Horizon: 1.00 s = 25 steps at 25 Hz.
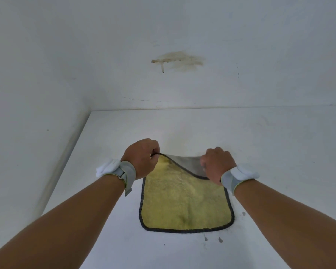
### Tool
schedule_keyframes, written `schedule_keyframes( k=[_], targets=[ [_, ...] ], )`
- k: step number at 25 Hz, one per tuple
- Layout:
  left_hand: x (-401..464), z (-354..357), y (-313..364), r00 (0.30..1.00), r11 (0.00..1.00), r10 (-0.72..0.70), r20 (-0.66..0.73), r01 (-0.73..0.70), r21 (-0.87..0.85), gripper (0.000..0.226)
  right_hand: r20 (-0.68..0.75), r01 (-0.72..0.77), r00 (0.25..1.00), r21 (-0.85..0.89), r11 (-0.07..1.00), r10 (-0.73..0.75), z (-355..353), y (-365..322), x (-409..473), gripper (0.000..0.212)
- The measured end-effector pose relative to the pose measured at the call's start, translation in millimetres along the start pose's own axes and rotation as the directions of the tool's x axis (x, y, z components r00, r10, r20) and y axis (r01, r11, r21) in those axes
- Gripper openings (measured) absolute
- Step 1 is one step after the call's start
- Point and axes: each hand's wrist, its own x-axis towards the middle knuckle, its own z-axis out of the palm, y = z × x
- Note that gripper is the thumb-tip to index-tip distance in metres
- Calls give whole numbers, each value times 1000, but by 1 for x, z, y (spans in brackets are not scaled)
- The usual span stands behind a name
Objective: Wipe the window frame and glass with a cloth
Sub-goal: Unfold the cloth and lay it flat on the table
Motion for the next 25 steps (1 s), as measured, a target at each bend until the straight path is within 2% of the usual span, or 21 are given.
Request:
schedule_keyframes(
  k=[1,3,5,6,9,14,17,20,22,23,24,25],
  targets=[
    [0,1,-3,1000,1000,-16,0,16,-4,3,30,1,1000,28,1000,-2,1,6,1,27],
    [-2,3,-8,999,999,-41,14,41,-14,3,53,18,998,160,987,-27,5,12,-3,47],
    [-3,4,-9,998,998,-62,22,63,-31,3,62,62,995,163,985,-73,12,11,-10,64],
    [-3,4,-9,997,997,-70,21,71,-37,4,44,86,995,121,989,-92,20,10,-13,62],
    [1,4,-12,997,997,-69,18,70,-28,3,-82,113,991,92,989,-105,27,10,-11,29],
    [-5,7,-23,997,998,-67,36,67,2,10,-127,160,980,62,985,-151,16,28,-6,32],
    [-5,7,-24,1000,1000,-20,7,20,17,12,-221,165,963,37,986,-153,-4,35,-1,30],
    [-11,7,-20,993,994,95,-67,-91,62,14,-372,214,912,66,975,-175,-30,48,6,22],
    [-27,17,-15,987,982,158,-37,-153,108,16,-446,308,853,10,951,-271,-35,53,-1,14],
    [-38,26,-14,984,974,175,17,-176,144,18,-436,353,835,-45,934,-337,-30,52,-8,8],
    [-50,38,-13,976,958,187,114,-206,197,22,-363,378,849,-91,921,-384,-19,49,-17,7],
    [-61,50,-13,958,935,186,220,-241,259,25,-231,383,889,-101,918,-396,-6,44,-27,9]
  ],
)
